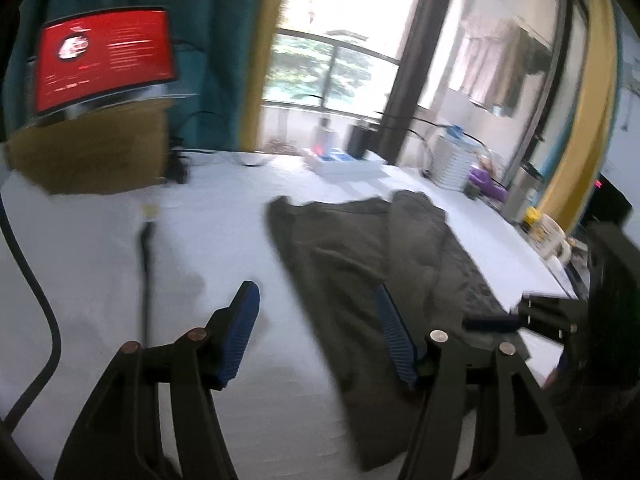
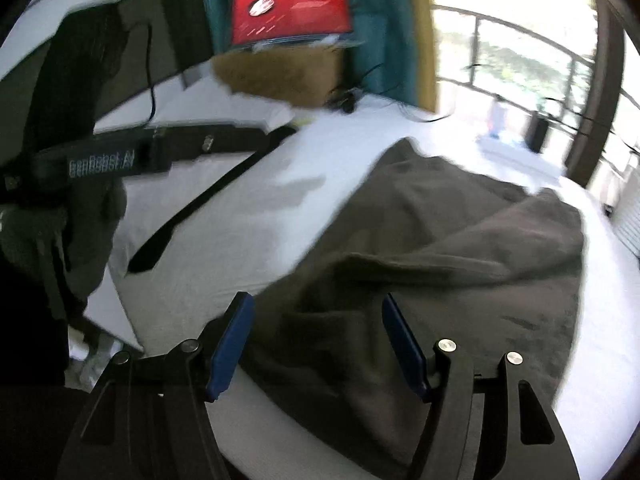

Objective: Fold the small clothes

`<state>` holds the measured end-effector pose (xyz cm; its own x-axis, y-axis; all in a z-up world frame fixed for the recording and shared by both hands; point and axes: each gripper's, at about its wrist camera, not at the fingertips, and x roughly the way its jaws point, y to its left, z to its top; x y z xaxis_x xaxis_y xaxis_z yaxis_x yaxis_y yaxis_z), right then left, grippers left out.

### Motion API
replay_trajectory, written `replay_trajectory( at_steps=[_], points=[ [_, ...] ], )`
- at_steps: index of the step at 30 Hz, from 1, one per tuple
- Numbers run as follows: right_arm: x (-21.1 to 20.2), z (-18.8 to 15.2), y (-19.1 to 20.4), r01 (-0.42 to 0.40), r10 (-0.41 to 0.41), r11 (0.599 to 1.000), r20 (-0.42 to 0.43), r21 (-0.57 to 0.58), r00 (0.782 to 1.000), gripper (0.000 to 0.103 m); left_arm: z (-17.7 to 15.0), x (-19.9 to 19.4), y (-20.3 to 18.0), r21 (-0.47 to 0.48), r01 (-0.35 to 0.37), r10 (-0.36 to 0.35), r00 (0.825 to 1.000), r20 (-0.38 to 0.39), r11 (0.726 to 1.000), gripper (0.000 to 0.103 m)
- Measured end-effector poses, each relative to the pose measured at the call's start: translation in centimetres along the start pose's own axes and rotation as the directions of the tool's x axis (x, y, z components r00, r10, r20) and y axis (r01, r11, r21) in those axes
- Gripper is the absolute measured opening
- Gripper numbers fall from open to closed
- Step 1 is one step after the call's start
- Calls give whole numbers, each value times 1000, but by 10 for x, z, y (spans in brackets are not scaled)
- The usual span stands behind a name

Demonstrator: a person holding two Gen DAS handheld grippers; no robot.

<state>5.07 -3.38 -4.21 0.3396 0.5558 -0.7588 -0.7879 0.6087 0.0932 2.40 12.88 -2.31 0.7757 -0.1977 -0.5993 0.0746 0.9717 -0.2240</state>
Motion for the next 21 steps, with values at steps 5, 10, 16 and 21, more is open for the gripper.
replay_trajectory(
  at_steps=[5, 10, 16, 21],
  points=[
    [-22, -13, -48, 101, -104, 990, 21, 103, 994, 69, -7, 41, -36, 65, 81, -73, 991, -111, 995, 61],
    [-23, -33, -86, 151, -154, 972, 3, 178, 988, 69, -27, 70, -50, 132, 69, -40, 977, -207, 989, 20],
    [-2, -52, -104, 119, -112, 971, -43, 208, 993, 69, -41, 51, -43, 121, -17, 43, 976, -214, 992, 1],
    [8, -58, -102, 39, -32, 983, -48, 177, 998, 69, -58, 47, -41, 96, -81, 104, 956, -273, 992, 1]
  ],
)
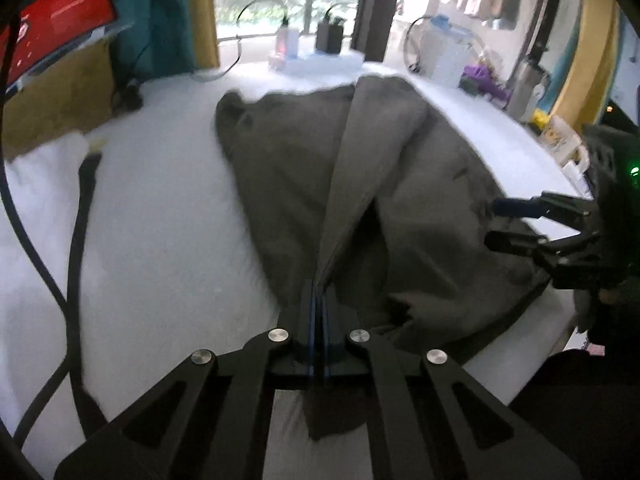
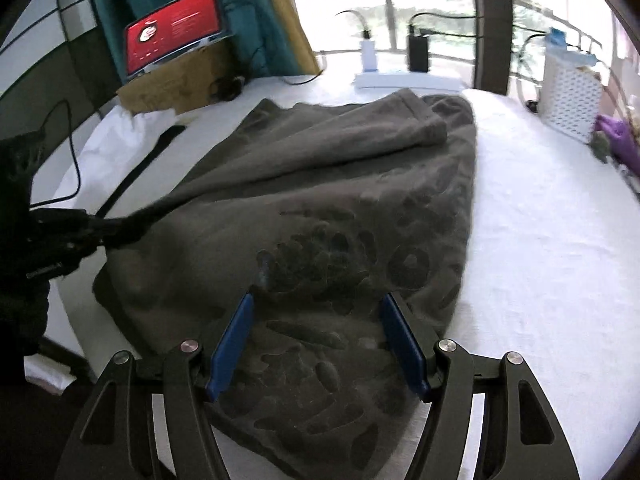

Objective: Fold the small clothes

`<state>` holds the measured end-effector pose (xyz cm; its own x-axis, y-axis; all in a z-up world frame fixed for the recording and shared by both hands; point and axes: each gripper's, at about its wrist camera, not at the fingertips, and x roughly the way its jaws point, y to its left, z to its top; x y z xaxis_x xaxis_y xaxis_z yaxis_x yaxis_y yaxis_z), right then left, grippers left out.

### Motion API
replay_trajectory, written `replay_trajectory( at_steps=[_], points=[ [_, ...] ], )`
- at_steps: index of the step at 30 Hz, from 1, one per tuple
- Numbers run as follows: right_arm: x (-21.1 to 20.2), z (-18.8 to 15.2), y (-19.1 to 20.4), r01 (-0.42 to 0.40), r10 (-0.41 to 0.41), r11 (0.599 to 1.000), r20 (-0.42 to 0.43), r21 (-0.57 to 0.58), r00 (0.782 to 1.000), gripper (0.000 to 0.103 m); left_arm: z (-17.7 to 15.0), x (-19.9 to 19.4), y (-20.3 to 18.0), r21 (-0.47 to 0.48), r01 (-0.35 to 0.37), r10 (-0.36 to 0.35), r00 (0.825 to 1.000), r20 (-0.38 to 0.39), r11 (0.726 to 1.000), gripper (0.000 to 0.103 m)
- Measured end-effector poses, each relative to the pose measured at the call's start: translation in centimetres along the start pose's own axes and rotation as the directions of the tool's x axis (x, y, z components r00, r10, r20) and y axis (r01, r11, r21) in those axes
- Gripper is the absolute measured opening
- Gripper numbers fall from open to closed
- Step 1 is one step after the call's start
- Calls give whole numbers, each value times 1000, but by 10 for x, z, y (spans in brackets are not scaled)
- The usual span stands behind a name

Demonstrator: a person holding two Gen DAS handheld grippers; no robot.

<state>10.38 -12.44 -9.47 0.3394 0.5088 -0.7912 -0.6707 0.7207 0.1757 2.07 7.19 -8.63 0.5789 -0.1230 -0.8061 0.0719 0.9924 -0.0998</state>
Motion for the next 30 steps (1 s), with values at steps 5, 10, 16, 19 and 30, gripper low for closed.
replay_trajectory(
  at_steps=[5, 10, 16, 19, 30],
  points=[
    [-4, 3, -3, -41, 41, 999, 14, -25, 999, 69, -1, -8, 11, -74, -4, 1, 999, -44, 997, 7],
    [-11, 13, -24, -36, 37, 999, 48, -8, 998, 69, 14, -32, 12, -69, -71, 73, 997, 18, 995, 36],
    [-13, 24, -51, -12, 11, 1000, 70, 12, 998, 70, 53, -23, -9, 3, -70, 69, 995, 68, 998, 37],
    [-13, 26, -62, -11, 9, 1000, 72, 23, 997, 70, 75, -5, -26, 54, -48, 44, 996, 71, 997, 37],
    [-14, 33, -111, 19, -29, 994, 91, 109, 995, 70, 131, 64, -97, 296, 3, -9, 1000, 20, 955, 49]
  ],
)
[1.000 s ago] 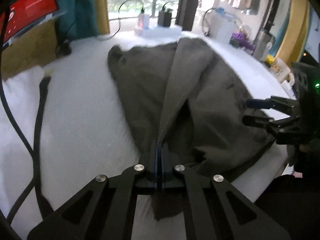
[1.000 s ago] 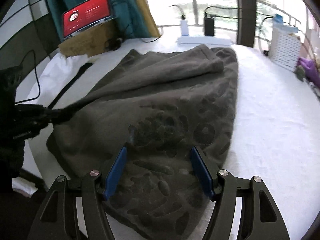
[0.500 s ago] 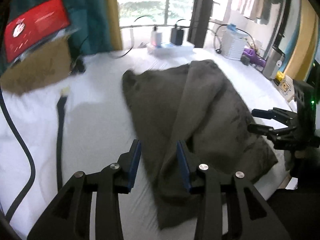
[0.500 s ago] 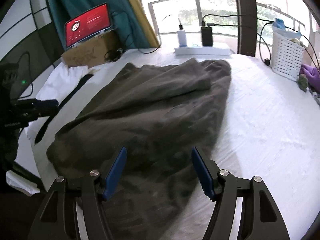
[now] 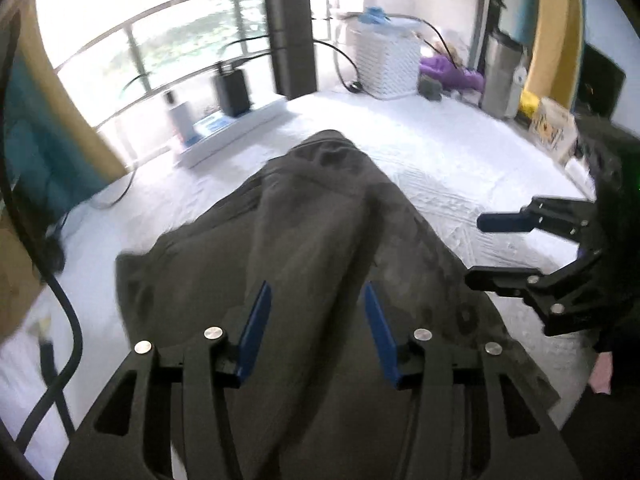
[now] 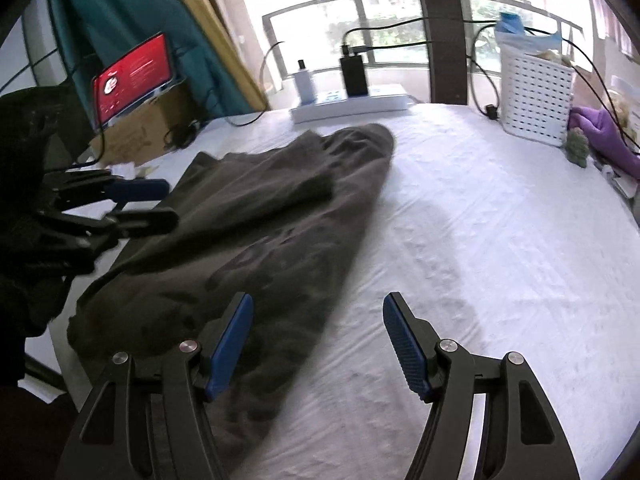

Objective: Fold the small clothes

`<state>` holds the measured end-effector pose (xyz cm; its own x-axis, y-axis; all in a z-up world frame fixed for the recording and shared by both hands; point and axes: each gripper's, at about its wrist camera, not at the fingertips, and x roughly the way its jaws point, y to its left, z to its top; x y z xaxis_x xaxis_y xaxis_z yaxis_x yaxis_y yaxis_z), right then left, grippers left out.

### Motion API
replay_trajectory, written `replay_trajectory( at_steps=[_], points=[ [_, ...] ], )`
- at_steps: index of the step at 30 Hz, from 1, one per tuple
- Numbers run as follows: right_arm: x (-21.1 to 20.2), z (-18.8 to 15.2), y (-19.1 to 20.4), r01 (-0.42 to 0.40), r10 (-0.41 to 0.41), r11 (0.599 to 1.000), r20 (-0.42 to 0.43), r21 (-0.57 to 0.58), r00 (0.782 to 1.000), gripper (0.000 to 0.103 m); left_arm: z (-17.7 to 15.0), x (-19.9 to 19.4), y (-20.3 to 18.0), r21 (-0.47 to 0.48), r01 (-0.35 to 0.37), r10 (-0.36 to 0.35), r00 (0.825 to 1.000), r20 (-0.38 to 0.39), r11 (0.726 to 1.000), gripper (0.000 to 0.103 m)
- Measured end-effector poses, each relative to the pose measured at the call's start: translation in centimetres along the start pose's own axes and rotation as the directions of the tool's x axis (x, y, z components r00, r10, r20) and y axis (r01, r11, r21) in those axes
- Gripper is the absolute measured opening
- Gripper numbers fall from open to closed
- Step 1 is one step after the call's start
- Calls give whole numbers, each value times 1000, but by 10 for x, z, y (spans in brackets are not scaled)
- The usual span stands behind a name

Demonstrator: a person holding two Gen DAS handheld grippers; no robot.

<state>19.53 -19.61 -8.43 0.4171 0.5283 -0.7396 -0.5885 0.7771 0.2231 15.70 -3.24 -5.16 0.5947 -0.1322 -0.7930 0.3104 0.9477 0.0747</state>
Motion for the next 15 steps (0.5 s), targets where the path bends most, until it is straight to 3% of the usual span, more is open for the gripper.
replay_trajectory(
  at_steps=[6, 12, 13, 14, 15],
  points=[
    [5, 6, -15, 15, -15, 1000, 6, 27, 1000, 70, 20, 35, -19, 125, -12, 18, 999, -51, 992, 49],
    [12, 10, -21, 26, -25, 999, -11, 40, 1000, 70, 17, 58, -22, 213, -38, 59, 994, -94, 976, 48],
    [14, 10, -22, 28, -27, 999, -14, 40, 1000, 70, 16, 58, -19, 203, -23, 43, 995, -95, 979, 45],
    [15, 11, -20, 30, -29, 999, -17, 39, 999, 70, 16, 56, -14, 183, -9, 26, 995, -91, 983, 29],
    [18, 13, -19, 31, -30, 999, -22, 37, 999, 70, 16, 55, -9, 169, -17, 33, 995, -90, 985, 21]
  ],
)
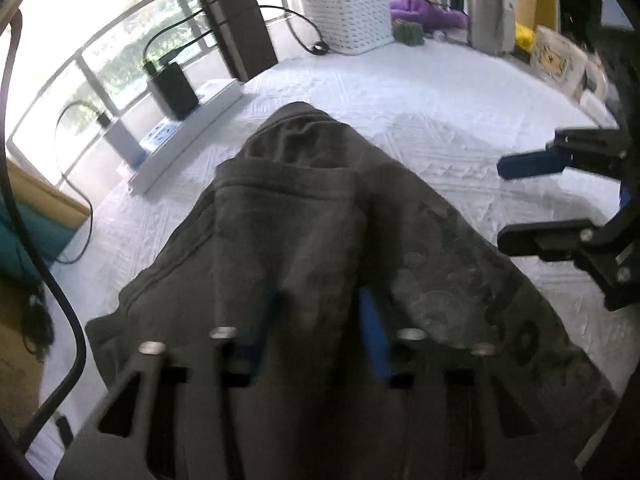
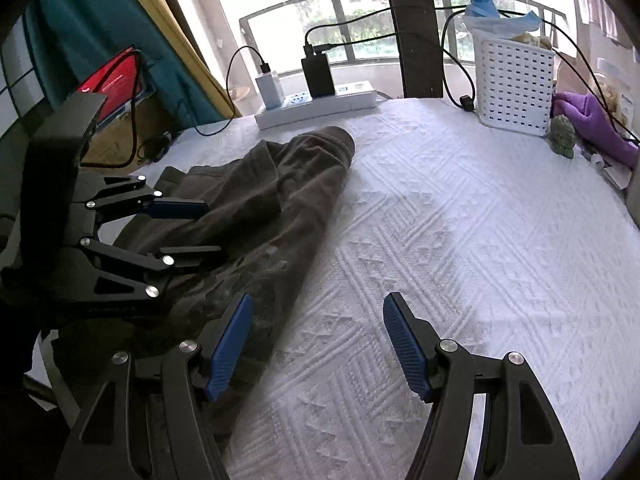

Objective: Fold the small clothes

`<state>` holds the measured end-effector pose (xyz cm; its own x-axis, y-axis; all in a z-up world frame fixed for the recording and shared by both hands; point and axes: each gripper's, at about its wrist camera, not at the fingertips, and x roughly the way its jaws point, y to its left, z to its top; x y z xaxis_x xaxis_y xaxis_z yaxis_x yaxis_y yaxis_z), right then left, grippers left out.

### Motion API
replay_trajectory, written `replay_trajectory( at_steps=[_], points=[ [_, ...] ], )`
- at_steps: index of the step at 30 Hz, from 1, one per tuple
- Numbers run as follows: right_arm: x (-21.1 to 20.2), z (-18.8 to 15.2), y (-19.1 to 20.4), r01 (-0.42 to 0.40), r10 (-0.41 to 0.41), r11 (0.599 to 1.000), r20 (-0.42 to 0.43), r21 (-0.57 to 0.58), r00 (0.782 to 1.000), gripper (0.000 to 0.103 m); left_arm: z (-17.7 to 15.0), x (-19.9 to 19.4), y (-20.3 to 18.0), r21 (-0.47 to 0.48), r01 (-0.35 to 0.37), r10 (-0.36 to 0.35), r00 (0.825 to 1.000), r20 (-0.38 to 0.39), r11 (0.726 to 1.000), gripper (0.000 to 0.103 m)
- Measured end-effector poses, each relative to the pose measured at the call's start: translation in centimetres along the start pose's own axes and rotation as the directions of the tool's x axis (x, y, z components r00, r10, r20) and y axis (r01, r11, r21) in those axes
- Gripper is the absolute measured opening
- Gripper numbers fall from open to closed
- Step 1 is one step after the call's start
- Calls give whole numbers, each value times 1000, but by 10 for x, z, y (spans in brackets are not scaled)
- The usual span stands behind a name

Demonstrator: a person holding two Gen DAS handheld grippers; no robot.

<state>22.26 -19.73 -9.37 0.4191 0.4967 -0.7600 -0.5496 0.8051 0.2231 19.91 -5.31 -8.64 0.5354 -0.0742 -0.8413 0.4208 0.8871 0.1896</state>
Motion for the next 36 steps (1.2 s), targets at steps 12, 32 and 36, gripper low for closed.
replay_trajectory(
  at_steps=[12, 32, 36],
  points=[
    [22, 13, 32, -4, 2, 998, -35, -57, 999, 70, -25, -39, 69, -236, 30, -1, 992, 125, 971, 5],
    [52, 27, 94, -29, 18, 989, -77, -146, 997, 70, -73, -39, 145, -460, 85, -4, 985, 175, 884, 3],
    [58, 28, 102, -34, 20, 987, -89, -156, 996, 70, -84, -29, 158, -515, 112, -26, 985, 172, 850, 3]
  ],
)
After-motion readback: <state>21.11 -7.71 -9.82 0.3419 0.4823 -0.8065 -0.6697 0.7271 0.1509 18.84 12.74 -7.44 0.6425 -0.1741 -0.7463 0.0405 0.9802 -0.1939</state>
